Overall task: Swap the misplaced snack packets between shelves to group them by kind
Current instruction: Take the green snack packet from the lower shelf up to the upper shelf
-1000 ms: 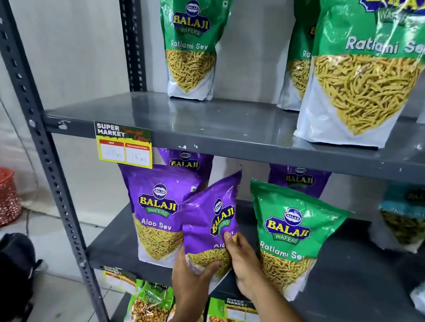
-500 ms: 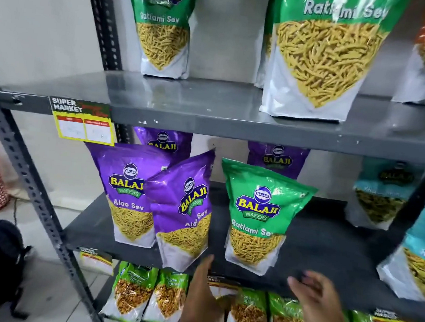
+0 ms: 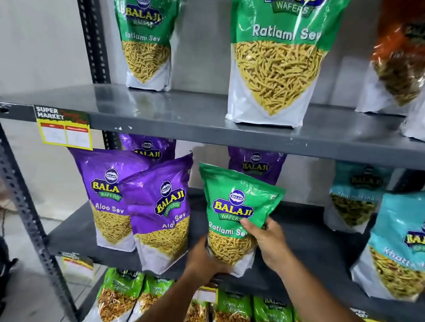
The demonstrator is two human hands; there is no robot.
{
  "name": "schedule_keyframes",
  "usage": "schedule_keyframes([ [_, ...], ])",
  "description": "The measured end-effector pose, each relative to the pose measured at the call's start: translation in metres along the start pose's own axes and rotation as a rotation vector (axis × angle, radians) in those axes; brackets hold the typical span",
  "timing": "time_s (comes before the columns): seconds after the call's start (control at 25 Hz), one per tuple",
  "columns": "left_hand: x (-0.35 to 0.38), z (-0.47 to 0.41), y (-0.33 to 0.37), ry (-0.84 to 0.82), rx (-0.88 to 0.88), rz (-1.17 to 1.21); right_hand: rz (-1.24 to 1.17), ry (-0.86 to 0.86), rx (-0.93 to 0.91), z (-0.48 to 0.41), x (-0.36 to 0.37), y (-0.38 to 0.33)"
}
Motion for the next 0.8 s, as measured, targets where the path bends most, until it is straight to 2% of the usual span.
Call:
schedule_keyframes([
  [0.12,-0.001,0.014,-0.003,0.03,0.001,0.018,0.017,-0.045,0.042,0.008,-0.005,-0.001],
  [0.28,-0.009,0.036,-0.005,0.072,0.062,0.059,-0.03,-0.173,0.029,0.02,0.001,-0.011],
  [0.4,-0.031,0.061,0.001,0.112,0.08,0.115,-0.041,-0.208,0.016,0.031,0.015,-0.029],
  [0.8,-0.16,0.184,0.089,0.283,0.345,0.077,-0.028,-0.499,-0.18,0.098,0.153,-0.149],
])
Point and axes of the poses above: each hand's wrist, its own z-axis away from the middle knuckle, its own x-axis out of the palm, y = z × x, the point moved 8 cm from there along -z, towards the middle knuckle, and after that the axes turned 8 degrees about -y, right-handed, at the moved point
